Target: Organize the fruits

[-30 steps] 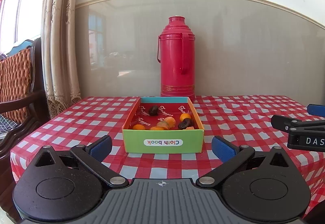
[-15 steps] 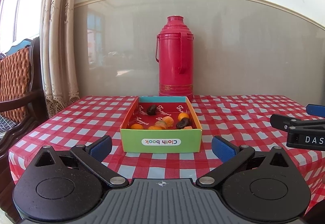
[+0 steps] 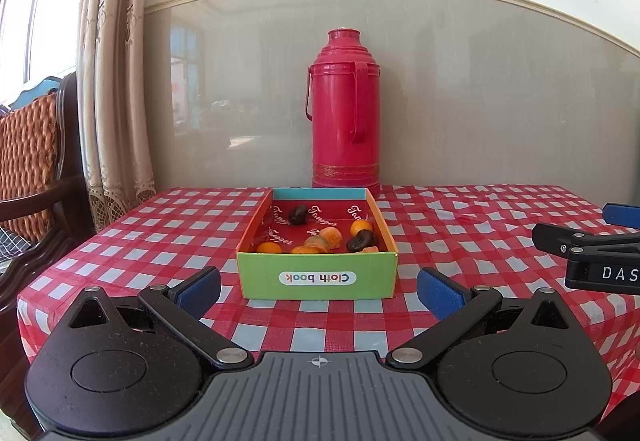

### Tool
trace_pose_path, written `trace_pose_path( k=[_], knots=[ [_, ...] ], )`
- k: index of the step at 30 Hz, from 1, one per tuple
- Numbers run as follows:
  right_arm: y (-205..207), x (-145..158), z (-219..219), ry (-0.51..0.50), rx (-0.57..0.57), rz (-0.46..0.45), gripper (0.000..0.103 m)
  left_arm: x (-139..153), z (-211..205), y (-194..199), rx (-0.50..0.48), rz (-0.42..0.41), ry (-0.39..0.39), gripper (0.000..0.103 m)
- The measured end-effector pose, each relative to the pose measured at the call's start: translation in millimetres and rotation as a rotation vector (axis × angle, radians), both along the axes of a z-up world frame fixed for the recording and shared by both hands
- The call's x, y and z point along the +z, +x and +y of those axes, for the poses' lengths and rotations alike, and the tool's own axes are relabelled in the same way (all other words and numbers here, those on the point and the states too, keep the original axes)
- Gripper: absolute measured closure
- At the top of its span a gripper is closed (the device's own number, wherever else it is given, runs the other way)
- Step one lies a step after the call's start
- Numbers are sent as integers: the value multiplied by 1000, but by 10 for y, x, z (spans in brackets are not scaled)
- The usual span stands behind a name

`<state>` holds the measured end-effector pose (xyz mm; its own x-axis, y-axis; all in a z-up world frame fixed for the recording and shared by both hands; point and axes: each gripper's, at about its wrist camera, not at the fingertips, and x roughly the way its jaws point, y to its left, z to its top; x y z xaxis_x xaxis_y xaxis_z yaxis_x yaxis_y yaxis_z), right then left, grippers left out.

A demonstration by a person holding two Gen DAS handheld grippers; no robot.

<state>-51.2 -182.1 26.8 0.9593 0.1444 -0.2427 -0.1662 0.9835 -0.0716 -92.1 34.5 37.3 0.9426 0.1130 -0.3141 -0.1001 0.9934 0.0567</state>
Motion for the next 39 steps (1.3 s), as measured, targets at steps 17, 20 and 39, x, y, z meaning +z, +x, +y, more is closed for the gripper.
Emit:
trace_pose_path(
  k=[17,20,39],
  knots=[
    [1,-7,6,-3,1,3,6,3,6,6,1,2,2,0],
    [-2,-9,6,-5,2,3,6,2,11,2,1,2,2,0],
    [13,-26,-32,-4,10,11,6,-2,42,8,16,0,-8,0]
  ],
)
